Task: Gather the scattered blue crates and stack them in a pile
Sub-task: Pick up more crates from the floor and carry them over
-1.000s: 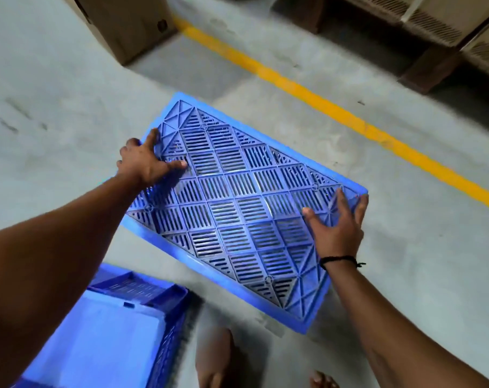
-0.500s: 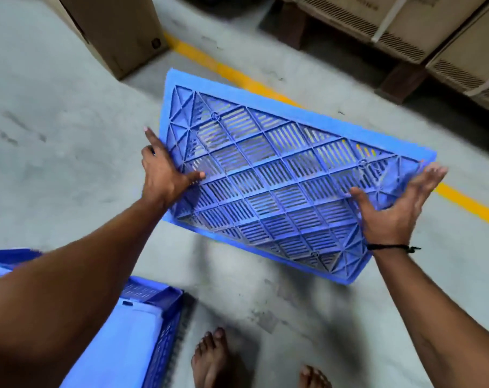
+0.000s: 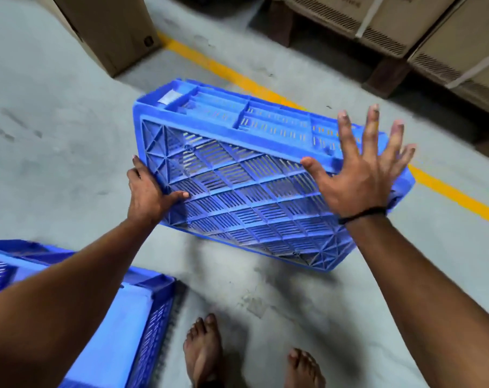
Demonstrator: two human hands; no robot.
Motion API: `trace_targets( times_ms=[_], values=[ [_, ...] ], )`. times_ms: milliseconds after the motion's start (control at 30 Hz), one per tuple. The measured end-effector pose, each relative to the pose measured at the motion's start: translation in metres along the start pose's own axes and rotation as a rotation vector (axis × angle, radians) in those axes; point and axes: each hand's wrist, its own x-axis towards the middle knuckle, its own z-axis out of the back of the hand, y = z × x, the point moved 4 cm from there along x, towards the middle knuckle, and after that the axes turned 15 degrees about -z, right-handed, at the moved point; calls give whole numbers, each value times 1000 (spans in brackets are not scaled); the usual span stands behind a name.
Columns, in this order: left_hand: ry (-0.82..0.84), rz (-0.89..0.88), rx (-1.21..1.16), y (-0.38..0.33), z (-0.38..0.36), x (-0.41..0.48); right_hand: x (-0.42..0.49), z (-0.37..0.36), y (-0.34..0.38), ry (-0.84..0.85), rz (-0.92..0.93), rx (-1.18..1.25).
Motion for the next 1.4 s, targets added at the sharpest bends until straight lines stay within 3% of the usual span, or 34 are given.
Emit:
trace_targets(
  times_ms=[200,367,500,600,733,967,1067,1267,1400],
  values=[
    [-47,-116,290,-29,18,-11,14,-25,23,201,79,-193],
    [-42,-601,455,-132,27,1,6,-19,22,287,80,-198],
    [168,-766,593,-190,10,11,-10,-15,18,348,84,-216],
    [282,-778,627,-185,-4,1,-27,-14,14,378,99,-223],
    [191,-805,633,-167,-6,-26,-61,-10,9,406,109,-190],
    [149,-787,602,-144,-6,-74,-92,-12,4,609,58,-182],
    [205,-752,597,-134,-7,-91,-73,-20,10,582,61,-118],
    [317,-666,613,-115,-9,-122,-47,-44,17,538,225,-239],
    [321,-634,543,-117,-6,-130,-53,-42,12,495,236,-256]
  ],
)
